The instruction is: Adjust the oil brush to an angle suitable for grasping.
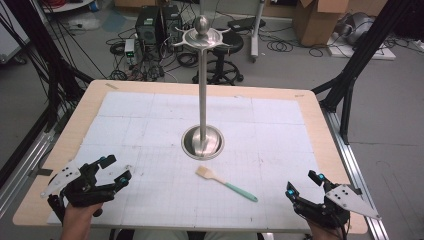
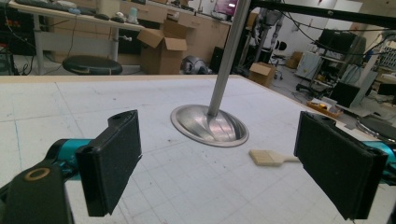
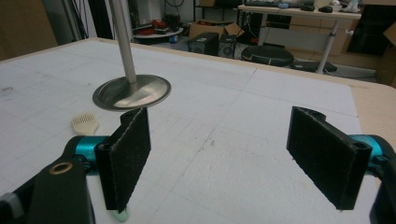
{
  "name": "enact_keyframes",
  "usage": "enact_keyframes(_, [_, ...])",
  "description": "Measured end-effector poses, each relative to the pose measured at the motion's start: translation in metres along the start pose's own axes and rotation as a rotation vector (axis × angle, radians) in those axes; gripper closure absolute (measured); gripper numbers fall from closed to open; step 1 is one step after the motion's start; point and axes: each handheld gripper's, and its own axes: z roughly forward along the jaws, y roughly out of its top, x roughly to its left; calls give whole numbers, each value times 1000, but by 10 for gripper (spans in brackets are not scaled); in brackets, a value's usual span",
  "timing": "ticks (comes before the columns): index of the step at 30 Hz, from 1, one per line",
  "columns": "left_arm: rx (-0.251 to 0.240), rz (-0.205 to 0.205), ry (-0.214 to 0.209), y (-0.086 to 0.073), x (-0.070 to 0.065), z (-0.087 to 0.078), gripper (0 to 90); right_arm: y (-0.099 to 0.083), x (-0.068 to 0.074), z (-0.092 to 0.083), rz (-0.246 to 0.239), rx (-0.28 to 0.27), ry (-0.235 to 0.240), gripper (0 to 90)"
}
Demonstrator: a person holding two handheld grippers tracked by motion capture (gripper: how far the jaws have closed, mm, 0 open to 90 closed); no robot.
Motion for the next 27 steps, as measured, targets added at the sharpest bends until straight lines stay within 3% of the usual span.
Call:
enact_keyframes(11, [11,-12,3,-2,2,2,152,-3,-3,2,14,18,-6,203])
enact_keyframes(19, [6,-2,2,-1,1,-3,152,0,4,5,-9,15,35,256])
enact_keyframes(21, [2,-9,5,-1,2,-3,152,0,7,7,-22,23,54,336])
enact_keyframes(22, [7,-8,5,-2,3,-2,152,0,10,9,-30,30,90,466])
enact_keyframes(23, [7,-8,5,-2,3,-2,152,0,10,9,-30,30,90,466])
enact_keyframes(27, [21,-6,2,-3,2,0,152,1,17,18,-61,41,167,595])
